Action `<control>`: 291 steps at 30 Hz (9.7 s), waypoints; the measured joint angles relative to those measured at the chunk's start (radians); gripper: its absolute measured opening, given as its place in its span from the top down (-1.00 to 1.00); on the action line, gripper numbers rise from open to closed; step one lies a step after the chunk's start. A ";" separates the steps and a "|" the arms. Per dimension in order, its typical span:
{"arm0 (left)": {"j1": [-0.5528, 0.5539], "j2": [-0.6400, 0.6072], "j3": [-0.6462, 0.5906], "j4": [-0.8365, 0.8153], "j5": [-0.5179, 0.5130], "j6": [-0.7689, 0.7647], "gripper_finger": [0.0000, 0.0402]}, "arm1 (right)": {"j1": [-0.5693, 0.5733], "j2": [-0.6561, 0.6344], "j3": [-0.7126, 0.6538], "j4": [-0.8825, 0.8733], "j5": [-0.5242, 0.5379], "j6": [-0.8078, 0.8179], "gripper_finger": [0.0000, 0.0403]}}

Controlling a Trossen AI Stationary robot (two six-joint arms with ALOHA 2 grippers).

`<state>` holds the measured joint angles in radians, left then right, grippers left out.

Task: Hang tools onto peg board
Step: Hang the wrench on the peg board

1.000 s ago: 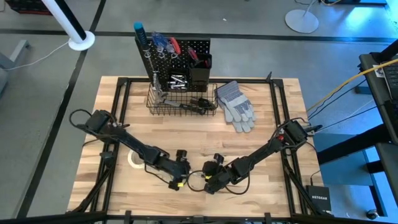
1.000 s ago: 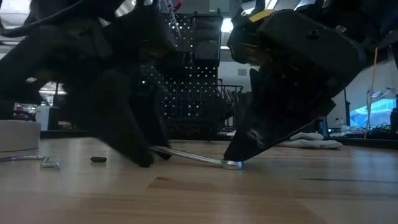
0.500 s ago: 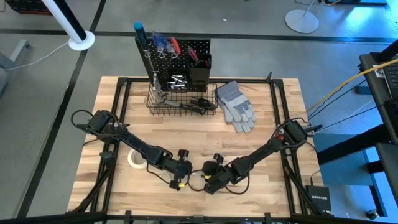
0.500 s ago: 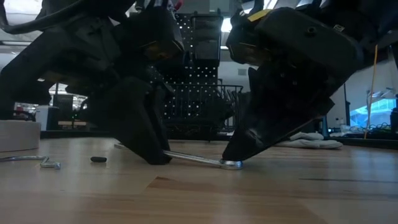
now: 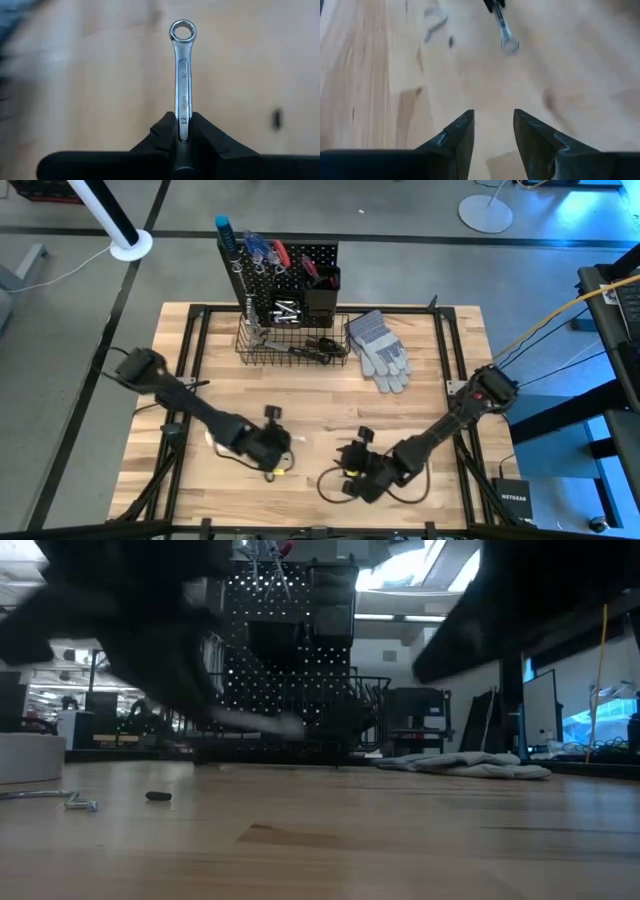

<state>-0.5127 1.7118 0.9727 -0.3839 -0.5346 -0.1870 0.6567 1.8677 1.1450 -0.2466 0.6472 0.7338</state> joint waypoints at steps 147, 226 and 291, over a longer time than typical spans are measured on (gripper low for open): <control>0.375 -0.991 -0.960 1.142 -0.655 0.560 0.85 | 0.036 -0.024 0.004 -0.042 0.198 0.047 0.29; 0.555 -1.101 -0.547 0.324 -0.336 0.194 0.13 | 0.037 -0.024 0.003 -0.055 0.137 0.123 0.29; 0.754 -1.064 -0.549 0.514 -0.151 0.343 0.13 | 0.036 -0.024 0.003 -0.170 0.172 0.125 0.29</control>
<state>0.2409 0.6476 0.4236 0.1299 -0.6851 0.1556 0.6930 1.8439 1.1484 -0.4170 0.8188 0.8589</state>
